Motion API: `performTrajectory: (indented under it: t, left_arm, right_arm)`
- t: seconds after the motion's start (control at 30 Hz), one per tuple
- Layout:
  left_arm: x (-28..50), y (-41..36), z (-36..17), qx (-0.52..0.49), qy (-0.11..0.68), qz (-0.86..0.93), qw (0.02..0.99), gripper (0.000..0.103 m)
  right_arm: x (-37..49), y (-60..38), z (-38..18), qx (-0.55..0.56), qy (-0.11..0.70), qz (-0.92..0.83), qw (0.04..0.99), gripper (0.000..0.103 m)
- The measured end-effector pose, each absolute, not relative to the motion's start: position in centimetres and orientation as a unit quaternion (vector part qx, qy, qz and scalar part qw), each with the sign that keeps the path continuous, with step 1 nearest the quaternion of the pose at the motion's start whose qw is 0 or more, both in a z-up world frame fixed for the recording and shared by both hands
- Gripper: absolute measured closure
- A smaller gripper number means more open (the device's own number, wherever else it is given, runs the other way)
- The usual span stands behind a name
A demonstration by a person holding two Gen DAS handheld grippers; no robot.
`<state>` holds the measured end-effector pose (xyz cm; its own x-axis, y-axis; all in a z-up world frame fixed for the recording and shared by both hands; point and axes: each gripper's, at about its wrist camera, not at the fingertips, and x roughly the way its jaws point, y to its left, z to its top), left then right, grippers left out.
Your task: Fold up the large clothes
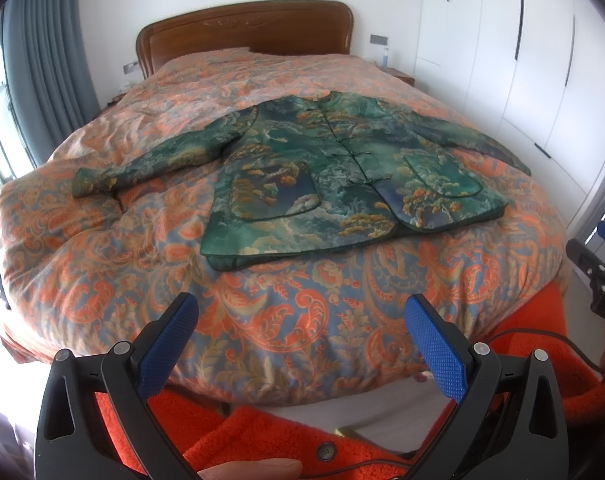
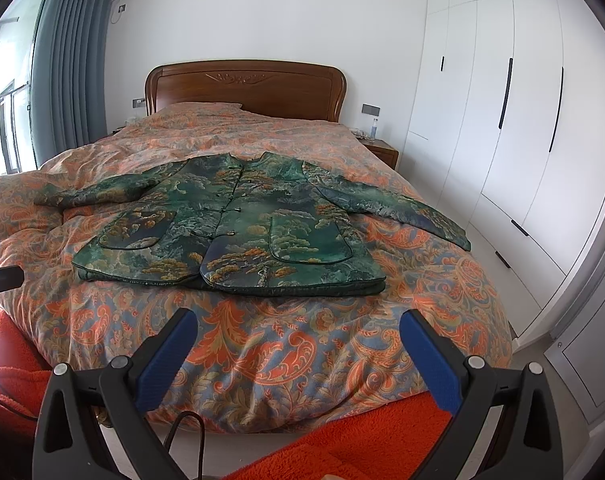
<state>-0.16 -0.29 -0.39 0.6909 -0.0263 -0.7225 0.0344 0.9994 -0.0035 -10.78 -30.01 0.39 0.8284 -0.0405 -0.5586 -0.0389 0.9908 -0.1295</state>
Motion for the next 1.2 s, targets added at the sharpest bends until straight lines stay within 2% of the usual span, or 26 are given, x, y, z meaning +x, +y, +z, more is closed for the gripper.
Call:
performTrajectory:
  t: [1.2]
  left_arm:
    - [-0.1, -0.4, -0.2, 0.003, 0.394, -0.017, 0.919, 0.0]
  right_arm:
    - [-10.1, -29.0, 0.0, -0.082, 0.297, 0.006, 0.951, 0.0]
